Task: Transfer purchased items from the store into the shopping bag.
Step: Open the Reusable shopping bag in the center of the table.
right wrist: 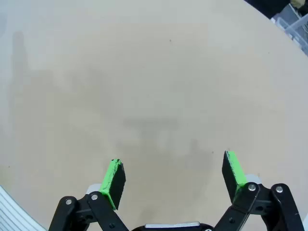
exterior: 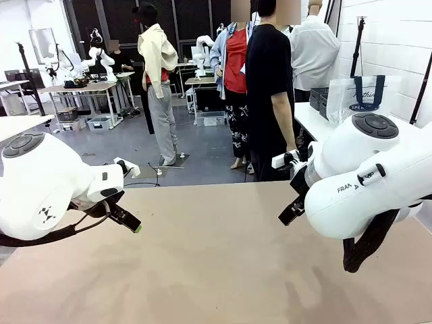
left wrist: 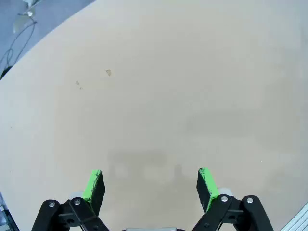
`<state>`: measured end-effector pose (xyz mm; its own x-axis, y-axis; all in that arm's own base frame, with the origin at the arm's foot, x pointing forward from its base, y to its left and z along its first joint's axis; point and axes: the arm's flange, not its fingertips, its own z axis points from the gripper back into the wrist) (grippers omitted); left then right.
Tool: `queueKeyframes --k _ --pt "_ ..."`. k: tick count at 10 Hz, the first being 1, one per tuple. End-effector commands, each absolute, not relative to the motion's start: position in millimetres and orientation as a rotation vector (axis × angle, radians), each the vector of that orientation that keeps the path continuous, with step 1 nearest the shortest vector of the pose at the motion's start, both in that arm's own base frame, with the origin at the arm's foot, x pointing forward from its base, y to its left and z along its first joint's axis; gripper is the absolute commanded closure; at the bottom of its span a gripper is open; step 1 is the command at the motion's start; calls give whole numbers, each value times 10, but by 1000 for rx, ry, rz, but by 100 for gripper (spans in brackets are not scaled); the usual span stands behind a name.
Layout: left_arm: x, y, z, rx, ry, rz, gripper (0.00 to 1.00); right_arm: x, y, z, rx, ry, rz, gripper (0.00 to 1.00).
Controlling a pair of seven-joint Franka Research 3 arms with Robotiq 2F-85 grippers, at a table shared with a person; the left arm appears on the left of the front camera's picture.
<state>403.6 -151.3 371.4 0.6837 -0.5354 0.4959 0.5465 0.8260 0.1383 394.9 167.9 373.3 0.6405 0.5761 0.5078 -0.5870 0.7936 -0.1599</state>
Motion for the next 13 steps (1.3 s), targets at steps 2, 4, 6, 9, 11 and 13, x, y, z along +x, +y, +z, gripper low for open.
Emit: queueKeyframes --k 2,4,6,9,11,13 --pt "4035 -1513 3714 -21 -549 -606 0 3948 1679 3733 20 -572 663 0" --pt "4035 -1513 3714 -21 -549 -606 0 3948 1679 3733 20 -572 663 0" --pt "4035 -1513 3714 -21 -549 -606 0 3948 1679 3733 20 -572 663 0" --pt "4035 -1513 3714 -21 -549 -606 0 3948 1679 3733 20 -572 663 0" --pt "4035 -1513 3714 -21 -549 -606 0 3948 1679 3733 20 -572 663 0" --pt "4035 -1513 3714 -21 -549 -606 0 3948 1679 3733 20 -572 663 0"
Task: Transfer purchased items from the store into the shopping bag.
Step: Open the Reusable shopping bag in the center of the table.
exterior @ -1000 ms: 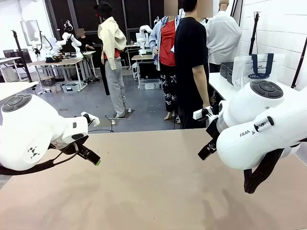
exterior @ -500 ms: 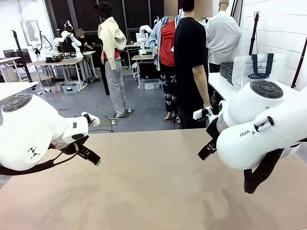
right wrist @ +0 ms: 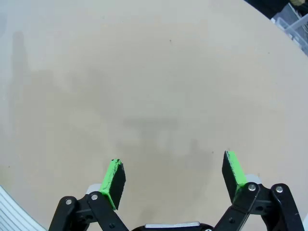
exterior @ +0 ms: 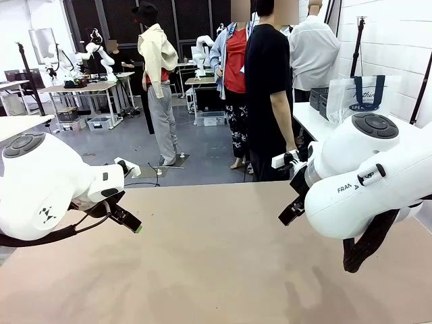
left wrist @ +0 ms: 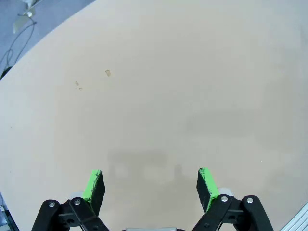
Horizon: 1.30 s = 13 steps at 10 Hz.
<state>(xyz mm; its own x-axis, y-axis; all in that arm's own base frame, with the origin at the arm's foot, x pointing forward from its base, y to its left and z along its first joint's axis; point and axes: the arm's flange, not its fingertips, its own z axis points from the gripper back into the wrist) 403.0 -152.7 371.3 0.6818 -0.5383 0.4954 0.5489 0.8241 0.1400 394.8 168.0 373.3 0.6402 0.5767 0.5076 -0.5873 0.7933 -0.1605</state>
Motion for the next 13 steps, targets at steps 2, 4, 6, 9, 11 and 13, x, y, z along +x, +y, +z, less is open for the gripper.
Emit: queueKeyframes --k 2,4,6,9,11,13 --pt "4035 -1513 3714 -21 -549 -606 0 3948 1679 3733 20 -572 663 0" --pt "4035 -1513 3714 -21 -549 -606 0 3948 1679 3733 20 -572 663 0" --pt "4000 -1538 3784 -11 -548 -642 0 3880 1756 3750 72 -532 711 0" --pt "3878 -1595 3942 46 -612 -690 0 3754 1870 3796 152 -480 779 0" --pt "3811 -1671 4043 143 -673 -728 0 3658 1923 3913 180 -466 822 0" --pt "3760 -1731 4098 205 -699 -751 0 3600 1935 4080 177 -471 835 0"
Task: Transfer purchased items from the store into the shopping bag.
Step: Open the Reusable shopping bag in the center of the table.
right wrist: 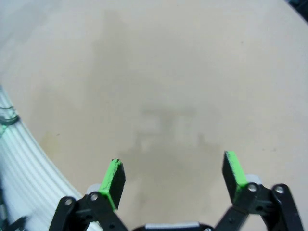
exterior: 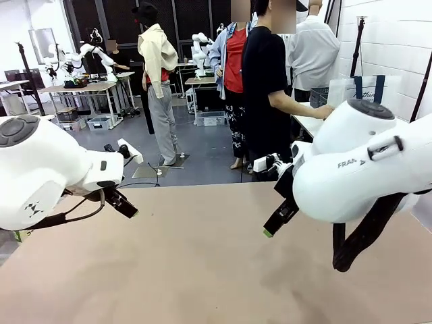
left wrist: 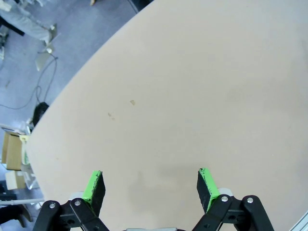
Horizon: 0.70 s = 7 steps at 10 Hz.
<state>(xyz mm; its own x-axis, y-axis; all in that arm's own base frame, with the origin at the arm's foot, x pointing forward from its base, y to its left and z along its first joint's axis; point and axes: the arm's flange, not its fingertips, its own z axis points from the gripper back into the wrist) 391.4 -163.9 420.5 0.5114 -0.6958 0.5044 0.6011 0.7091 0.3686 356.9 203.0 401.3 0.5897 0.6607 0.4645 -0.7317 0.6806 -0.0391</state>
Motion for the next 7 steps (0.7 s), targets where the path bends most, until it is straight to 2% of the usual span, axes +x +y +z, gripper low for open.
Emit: queueKeyframes --k 1,3,7 --pt "3745 -1748 4128 210 -697 -750 0 3571 1924 4139 171 -490 833 0" --pt "3887 -1668 4248 176 -688 -790 0 3573 1947 4157 162 -511 843 0" --pt "3882 -1669 4245 175 -684 -787 0 3547 1978 4162 167 -493 816 0"
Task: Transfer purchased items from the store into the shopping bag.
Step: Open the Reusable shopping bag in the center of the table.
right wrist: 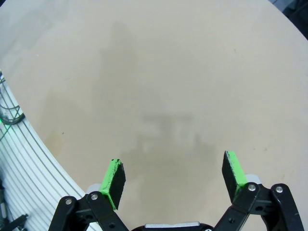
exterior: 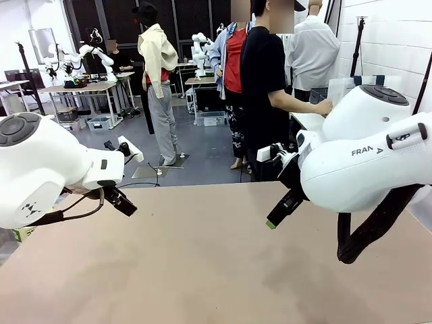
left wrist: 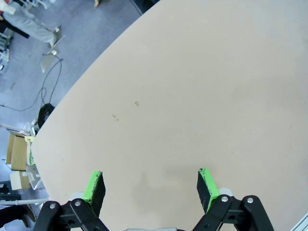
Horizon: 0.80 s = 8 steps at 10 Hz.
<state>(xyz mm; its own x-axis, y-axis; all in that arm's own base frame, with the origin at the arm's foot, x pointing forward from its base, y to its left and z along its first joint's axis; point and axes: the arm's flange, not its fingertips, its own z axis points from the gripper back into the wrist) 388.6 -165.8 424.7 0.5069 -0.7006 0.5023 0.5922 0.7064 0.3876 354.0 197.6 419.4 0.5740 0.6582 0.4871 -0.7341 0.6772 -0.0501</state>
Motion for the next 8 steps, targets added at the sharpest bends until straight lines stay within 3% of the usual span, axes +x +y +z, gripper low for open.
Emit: queueKeyframes --k 1,6,8 --pt "3889 -1663 4247 199 -732 -789 0 3547 1978 4162 167 -493 816 0" --pt "3923 -1725 4160 363 -941 -786 0 3547 1978 4162 167 -493 816 0" --pt "3971 -1703 4134 272 -831 -838 0 3547 1978 4162 167 -493 816 0"
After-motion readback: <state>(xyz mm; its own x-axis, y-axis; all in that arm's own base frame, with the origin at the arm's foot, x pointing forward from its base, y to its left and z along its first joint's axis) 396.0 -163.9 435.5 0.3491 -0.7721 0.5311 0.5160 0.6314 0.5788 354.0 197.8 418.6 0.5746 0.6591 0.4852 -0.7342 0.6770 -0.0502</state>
